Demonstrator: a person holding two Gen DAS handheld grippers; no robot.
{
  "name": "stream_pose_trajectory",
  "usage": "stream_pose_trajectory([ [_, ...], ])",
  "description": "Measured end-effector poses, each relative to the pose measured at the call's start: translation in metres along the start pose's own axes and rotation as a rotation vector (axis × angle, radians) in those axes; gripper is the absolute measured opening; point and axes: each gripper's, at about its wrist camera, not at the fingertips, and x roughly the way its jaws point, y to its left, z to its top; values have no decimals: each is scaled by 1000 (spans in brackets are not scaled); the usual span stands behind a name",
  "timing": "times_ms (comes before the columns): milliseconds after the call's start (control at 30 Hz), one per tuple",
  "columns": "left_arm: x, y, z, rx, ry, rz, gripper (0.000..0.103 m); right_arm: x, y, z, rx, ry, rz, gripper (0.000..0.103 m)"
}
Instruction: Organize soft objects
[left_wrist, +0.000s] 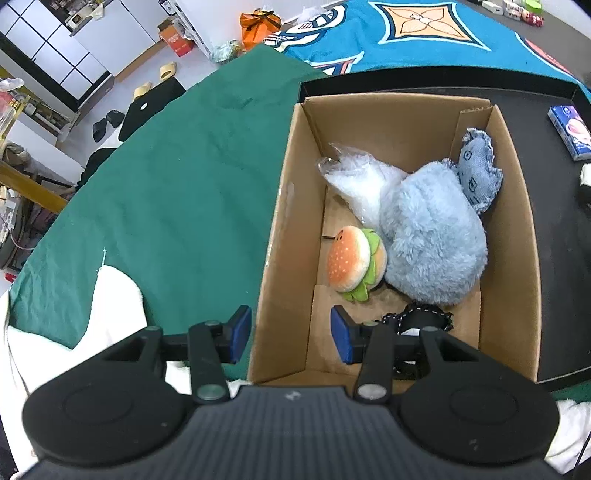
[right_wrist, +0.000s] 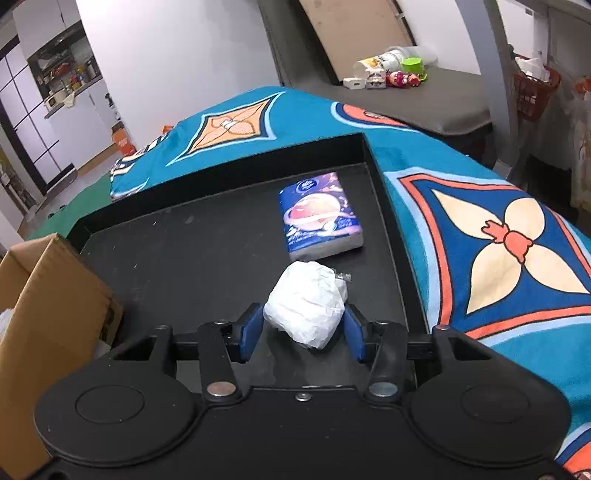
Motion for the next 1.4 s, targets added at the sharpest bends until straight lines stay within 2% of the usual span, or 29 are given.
stream_pose_trajectory([
  [633, -21, 23, -13, -67, -81, -82, 46, -53, 24, -6, -61, -43, 33, 46],
  [1067, -17, 40, -16, -124, -81, -167, 46, -99, 65, 5, -157, -105, 67, 46],
  [1400, -5, 50, -16, -160, -58, -240, 44, -115, 102, 12, -210, -116, 103, 46],
])
